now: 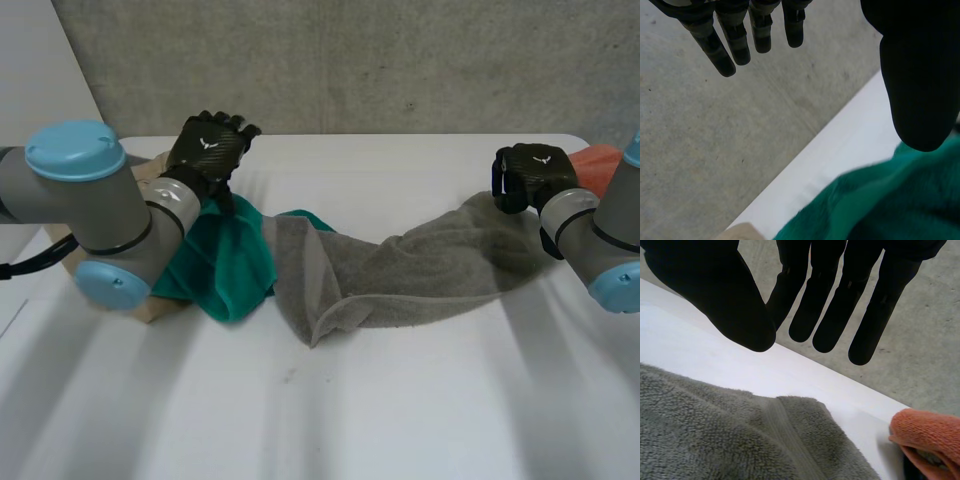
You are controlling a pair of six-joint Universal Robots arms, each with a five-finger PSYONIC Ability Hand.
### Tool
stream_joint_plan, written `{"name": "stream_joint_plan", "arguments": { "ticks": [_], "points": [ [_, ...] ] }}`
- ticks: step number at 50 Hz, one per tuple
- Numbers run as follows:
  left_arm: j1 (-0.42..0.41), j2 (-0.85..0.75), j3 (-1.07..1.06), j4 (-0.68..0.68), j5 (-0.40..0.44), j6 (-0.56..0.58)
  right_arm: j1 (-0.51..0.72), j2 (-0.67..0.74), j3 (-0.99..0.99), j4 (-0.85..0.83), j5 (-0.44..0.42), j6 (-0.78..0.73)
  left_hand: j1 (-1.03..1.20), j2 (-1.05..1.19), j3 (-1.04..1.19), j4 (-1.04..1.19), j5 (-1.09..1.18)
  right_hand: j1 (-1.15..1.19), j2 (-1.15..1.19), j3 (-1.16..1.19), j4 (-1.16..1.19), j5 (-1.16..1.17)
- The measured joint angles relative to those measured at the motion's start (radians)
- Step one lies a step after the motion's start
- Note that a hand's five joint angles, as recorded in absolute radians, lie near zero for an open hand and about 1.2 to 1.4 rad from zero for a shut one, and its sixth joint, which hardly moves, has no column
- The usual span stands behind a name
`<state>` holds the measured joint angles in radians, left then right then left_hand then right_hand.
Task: Fold the laundry.
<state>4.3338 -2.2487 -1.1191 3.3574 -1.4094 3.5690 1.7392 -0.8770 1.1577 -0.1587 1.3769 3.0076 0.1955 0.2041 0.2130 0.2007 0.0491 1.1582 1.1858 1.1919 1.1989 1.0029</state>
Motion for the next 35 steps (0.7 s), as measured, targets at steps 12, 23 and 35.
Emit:
{"name": "stream_joint_plan", "arguments": {
  "ticks": [12,23,35],
  "points": [
    [0.103,-0.109,0.155,-0.358,0.076,0.268,0.002,0.012,0.002,-0.001,-0.015,0.005,0.000,0.000,0.000,0.000,-0.002,0.000,0.000,0.000,0.000,0.000],
    [0.109,-0.226,0.282,-0.532,0.109,0.250,0.017,0.026,0.006,0.002,-0.016,-0.004,0.174,0.138,0.128,0.142,0.124,0.000,0.000,0.000,0.000,0.000],
    [0.143,-0.167,0.310,-0.177,-0.232,0.176,0.028,0.014,0.035,0.002,-0.017,-0.051,0.934,0.987,0.969,0.992,0.916,0.000,0.000,0.000,0.001,0.000]
  ]
}}
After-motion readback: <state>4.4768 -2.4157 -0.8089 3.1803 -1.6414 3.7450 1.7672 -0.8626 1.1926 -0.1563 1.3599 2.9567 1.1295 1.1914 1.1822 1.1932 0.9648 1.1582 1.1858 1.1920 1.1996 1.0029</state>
